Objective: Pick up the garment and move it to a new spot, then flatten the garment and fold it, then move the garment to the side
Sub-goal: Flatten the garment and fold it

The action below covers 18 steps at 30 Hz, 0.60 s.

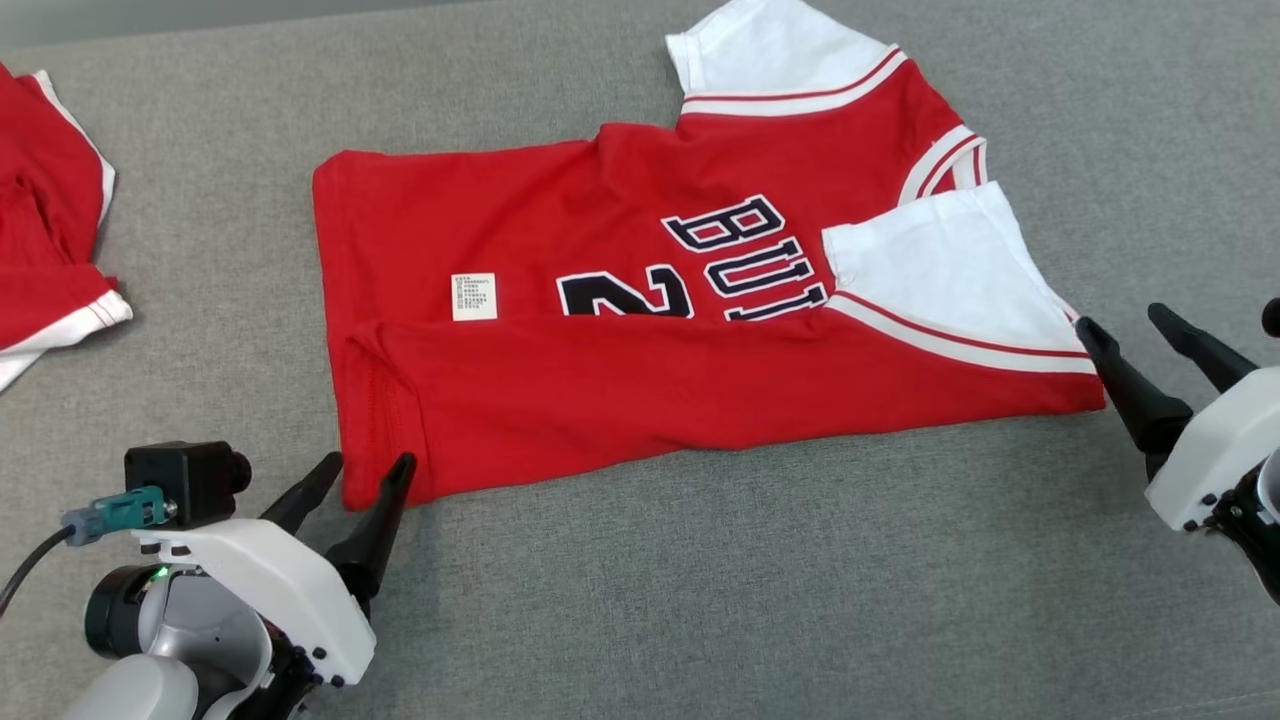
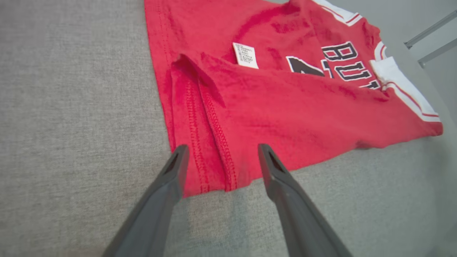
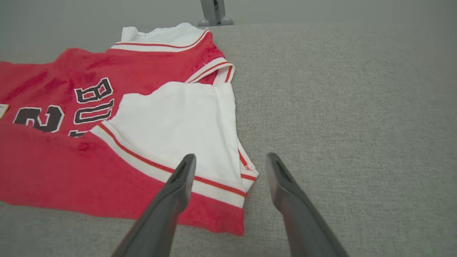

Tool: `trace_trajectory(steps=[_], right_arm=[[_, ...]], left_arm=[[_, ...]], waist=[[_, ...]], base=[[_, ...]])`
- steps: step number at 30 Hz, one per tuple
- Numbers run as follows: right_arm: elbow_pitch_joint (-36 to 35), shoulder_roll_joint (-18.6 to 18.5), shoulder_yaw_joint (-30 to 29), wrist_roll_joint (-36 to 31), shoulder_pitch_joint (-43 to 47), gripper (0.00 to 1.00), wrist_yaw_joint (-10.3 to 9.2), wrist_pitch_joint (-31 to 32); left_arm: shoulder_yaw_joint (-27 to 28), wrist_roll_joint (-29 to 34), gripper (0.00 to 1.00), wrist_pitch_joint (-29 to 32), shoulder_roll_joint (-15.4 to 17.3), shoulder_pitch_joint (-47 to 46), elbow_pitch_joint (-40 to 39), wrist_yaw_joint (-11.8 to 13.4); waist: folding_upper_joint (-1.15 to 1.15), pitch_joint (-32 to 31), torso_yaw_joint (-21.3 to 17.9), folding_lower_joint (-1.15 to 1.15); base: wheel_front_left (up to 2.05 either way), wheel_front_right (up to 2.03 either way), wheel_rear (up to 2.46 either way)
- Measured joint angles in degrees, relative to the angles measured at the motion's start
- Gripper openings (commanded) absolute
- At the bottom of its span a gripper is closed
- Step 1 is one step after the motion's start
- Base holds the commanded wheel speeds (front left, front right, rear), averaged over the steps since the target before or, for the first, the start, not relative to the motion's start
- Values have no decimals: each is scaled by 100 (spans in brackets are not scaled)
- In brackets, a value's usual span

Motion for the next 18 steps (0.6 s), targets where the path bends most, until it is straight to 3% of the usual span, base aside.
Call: trace_trajectory(steps=[4,11,12,13,14,15,18], right_arm=[[-36,-16,-68,-258,70,100,1,435],[257,167,149,-548,-185,100,1,918],[268,174,175,-487,-230,100,0,951],[275,175,209,-437,-249,84,-7,990],[274,157,247,-411,-274,30,-7,1010],[275,136,276,-359,-291,0,-7,1013],[235,80,407,-47,-304,0,-3,1050]], left_arm=[[-113,94,100,310,158,-21,10,143],[-335,91,100,677,172,-414,232,-14],[-342,79,48,684,153,-451,255,-62],[-337,36,19,683,141,-482,278,-102],[-338,32,0,680,121,-508,304,-152],[-355,16,0,681,115,-538,333,-232],[-375,-168,0,710,83,-583,414,-478]], waist=[[0,210,6,0],[0,647,32,0],[0,686,38,0],[0,716,46,0],[0,739,55,0],[0,750,65,0],[0,715,77,0]], base=[[0,0,0],[0,0,0],[0,0,0],[0,0,0],[0,0,0],[0,0,0],[0,0,0]])
